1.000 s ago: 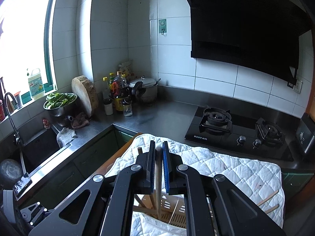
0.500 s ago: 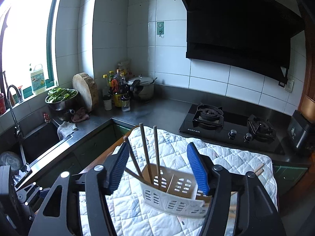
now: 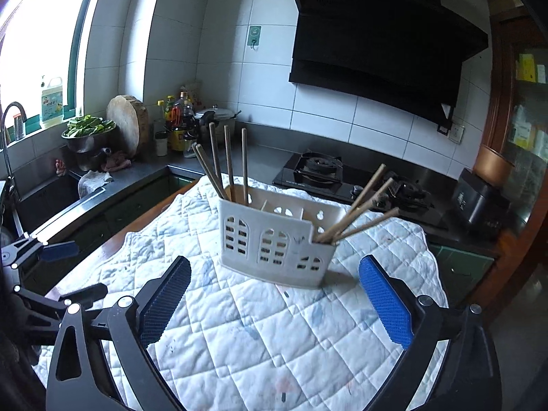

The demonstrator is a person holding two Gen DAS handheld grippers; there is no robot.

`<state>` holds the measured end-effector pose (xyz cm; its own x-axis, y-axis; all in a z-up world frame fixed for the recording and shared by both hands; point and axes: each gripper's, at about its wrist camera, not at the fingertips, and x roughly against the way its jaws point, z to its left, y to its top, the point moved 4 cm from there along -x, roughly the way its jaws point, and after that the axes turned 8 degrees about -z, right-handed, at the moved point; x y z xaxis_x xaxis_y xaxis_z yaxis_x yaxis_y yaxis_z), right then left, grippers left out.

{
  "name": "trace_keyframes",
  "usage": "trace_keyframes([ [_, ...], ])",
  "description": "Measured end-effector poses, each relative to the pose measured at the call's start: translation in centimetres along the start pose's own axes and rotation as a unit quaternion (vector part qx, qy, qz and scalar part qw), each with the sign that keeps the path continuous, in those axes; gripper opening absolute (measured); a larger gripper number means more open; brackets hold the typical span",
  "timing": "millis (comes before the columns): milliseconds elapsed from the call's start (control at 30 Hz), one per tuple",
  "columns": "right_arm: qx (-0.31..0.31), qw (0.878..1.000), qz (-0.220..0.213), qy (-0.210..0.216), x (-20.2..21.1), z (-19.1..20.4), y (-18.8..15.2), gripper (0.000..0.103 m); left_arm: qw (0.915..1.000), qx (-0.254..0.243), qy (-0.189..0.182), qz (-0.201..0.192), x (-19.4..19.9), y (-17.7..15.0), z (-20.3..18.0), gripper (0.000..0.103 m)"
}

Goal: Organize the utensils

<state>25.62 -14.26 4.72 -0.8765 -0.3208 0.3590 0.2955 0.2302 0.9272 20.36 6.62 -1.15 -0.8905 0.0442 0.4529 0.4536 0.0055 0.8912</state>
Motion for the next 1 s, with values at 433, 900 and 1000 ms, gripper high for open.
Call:
trace_keyframes([
  [433, -0.053, 0.997, 0.029, -0.048, 4.6, -1.4, -6.8, 0.096, 0.9985, 0.054, -0.006, 0.009, 1.5, -1.9, -0.9, 0.084],
  [900, -0.092, 0.994, 0.050, -0.043, 6.0, -2.2, -9.8, 0.096, 0.9986, 0.049, 0.006, 0.021, 2.3, -3.9, -2.1, 0.084],
  [1000, -0.094, 0.993, 0.051, -0.044, 6.1, -2.3, -9.9, 0.096, 0.9984, 0.052, 0.001, 0.023, 2.3, -4.3, -2.2, 0.084],
])
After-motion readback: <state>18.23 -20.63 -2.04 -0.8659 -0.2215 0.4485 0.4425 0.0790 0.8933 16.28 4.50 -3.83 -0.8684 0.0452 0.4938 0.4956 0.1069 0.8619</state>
